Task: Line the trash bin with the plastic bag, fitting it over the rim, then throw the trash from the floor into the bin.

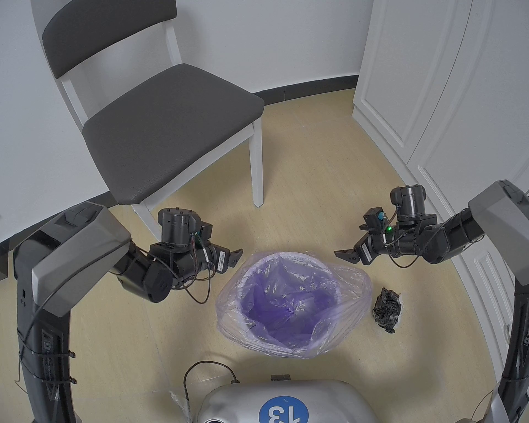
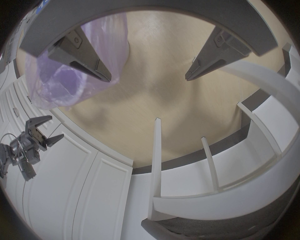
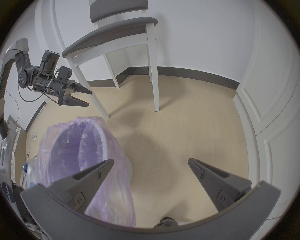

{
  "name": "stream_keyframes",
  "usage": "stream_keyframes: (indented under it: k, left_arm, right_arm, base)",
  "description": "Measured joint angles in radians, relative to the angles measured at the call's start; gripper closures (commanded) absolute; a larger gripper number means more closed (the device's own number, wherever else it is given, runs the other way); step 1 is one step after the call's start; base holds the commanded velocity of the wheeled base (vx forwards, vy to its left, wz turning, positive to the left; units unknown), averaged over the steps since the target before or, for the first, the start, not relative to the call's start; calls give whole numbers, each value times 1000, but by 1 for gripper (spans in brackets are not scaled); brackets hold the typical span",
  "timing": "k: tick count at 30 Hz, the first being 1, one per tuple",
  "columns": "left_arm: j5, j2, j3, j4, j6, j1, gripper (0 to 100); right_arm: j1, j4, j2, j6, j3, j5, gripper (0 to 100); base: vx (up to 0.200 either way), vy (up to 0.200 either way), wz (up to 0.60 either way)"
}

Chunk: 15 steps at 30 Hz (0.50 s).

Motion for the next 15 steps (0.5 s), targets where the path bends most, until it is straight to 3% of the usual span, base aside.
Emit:
stream_keyframes:
  k: [9,15]
  left_arm:
    - [-3,-87,338,-279,-12,-16,0]
    - [-16,-130,483,-371,-44,-20,0]
  right_arm:
    - [-8,-20,-83,-81,258,-1,0]
    - [-4,-102,-111,-101,393,-3,0]
  base:
    - [0,0,0]
    - [0,0,0]
